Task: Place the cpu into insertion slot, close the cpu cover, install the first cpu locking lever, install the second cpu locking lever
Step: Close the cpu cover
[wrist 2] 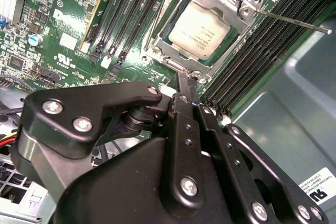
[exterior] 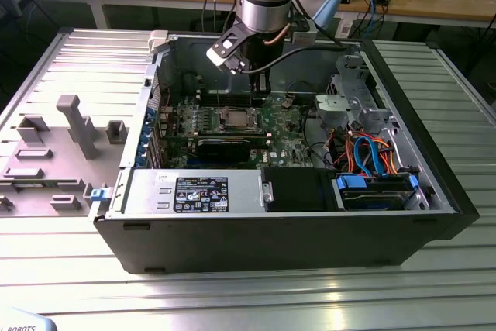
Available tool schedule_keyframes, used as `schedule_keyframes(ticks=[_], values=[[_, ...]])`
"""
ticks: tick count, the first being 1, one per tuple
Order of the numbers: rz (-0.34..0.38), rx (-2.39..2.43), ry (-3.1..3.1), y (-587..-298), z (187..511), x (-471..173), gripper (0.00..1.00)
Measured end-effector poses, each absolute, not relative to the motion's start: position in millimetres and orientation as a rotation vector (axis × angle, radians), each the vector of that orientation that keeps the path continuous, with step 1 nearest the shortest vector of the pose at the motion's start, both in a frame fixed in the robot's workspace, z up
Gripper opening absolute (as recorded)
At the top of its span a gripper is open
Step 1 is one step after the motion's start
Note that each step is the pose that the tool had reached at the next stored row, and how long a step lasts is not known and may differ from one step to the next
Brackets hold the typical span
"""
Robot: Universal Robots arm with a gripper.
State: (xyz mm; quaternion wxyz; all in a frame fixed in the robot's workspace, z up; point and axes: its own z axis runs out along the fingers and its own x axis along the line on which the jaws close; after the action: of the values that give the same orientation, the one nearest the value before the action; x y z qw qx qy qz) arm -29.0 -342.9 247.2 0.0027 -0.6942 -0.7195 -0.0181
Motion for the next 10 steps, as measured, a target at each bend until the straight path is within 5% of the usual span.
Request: schedule_keyframes(ticks=[10], values=[[-0.052, -2.174, -2.255, -342.9, 235.1, -65.0, 0.11]])
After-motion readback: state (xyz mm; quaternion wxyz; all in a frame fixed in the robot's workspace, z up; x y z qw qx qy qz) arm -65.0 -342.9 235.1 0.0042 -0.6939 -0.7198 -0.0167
